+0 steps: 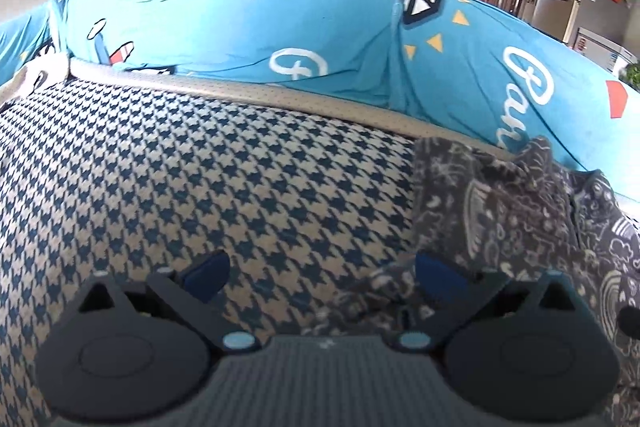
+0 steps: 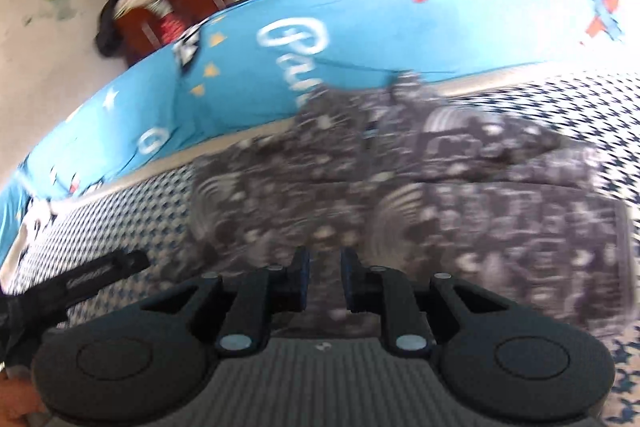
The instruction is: Fold clothes
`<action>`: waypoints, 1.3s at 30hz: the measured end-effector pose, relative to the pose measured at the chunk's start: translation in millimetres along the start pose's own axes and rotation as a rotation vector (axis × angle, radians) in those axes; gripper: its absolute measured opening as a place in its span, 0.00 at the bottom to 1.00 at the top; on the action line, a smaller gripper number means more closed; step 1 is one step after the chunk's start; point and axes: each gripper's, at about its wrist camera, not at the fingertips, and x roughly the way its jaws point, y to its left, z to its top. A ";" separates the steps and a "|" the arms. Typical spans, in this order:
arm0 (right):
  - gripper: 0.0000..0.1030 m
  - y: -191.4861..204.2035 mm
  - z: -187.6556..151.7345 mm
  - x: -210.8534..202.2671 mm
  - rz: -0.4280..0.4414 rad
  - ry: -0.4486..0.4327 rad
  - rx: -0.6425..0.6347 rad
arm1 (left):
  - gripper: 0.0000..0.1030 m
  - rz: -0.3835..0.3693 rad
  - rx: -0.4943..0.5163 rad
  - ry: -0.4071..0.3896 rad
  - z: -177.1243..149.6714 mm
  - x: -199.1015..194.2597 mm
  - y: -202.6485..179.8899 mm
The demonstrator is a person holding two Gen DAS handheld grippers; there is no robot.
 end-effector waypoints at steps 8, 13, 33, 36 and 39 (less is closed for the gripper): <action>0.18 -47.4 15.8 -9.5 -0.056 -0.073 0.055 | 1.00 -0.034 0.045 0.001 -4.8 10.2 -12.4; 0.18 -61.7 26.1 -2.2 -0.093 -0.122 0.043 | 1.00 -0.043 0.067 0.006 -9.1 15.0 -17.9; 0.18 -123.5 54.3 42.0 -0.201 -0.166 0.314 | 1.00 -0.039 0.066 0.010 -13.5 18.7 -17.9; 0.18 -130.4 55.6 46.3 -0.260 -0.161 0.338 | 1.00 -0.038 0.066 0.014 -14.0 19.3 -17.8; 0.12 -139.1 55.4 50.7 -0.298 -0.145 0.374 | 1.00 -0.037 0.070 0.014 -15.1 20.0 -18.4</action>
